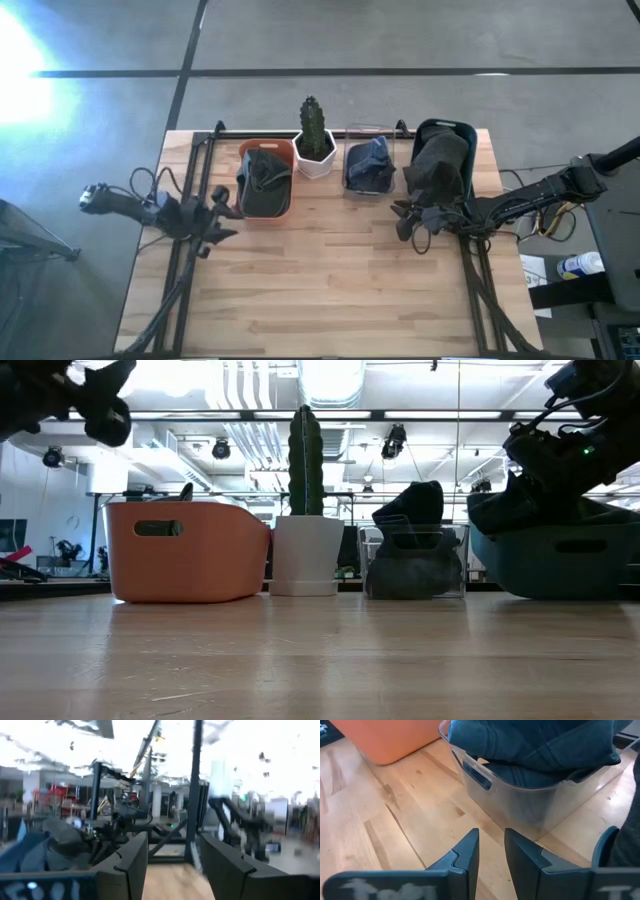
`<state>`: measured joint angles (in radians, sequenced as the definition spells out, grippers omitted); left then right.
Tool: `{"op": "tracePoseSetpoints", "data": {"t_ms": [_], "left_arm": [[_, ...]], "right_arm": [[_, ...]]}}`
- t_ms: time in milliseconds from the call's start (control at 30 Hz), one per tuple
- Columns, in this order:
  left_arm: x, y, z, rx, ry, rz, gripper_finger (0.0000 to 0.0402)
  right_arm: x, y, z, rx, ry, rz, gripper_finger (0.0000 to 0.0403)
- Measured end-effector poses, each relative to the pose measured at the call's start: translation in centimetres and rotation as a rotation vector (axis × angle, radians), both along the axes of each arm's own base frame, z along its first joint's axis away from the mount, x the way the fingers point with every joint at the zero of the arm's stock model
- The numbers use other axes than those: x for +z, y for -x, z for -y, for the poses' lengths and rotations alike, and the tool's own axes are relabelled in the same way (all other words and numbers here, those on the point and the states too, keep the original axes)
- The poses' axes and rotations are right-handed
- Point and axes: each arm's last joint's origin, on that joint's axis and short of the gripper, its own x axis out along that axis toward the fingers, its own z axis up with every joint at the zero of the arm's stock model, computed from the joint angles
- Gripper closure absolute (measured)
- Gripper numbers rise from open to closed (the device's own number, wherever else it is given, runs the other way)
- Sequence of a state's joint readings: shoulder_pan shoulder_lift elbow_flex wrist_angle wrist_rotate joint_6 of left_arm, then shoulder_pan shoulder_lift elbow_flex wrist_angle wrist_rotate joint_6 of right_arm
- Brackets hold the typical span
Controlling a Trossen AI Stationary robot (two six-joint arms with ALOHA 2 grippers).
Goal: Pick & Place hat
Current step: Return to Home Position
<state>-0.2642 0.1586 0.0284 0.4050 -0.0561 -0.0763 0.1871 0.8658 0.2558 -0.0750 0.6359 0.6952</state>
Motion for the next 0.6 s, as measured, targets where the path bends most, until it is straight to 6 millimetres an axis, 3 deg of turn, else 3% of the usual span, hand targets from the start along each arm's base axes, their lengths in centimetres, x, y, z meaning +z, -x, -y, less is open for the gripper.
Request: {"op": "tracePoseSetpoints", "data": {"t_ms": [133, 400, 600], "left_arm": [[-0.5, 0.2, -1.0, -0.007, -0.1, -0.024, 0.0227], [-2.8, 0.3, -2.5, 0.066, 0.01, -0.225, 0.0227], [-2.9, 0.3, -2.6, 0.086, 0.046, -0.237, 0.0227]], "right_arm": [[0.0, 0.0, 0.0, 0.0, 0.0, 0.0, 0.0311], [0.0, 0.0, 0.0, 0.0, -0.001, 0.003, 0.0303], [0.0, 0.0, 0.0, 0.0, 0.0, 0.003, 0.0306]]}}
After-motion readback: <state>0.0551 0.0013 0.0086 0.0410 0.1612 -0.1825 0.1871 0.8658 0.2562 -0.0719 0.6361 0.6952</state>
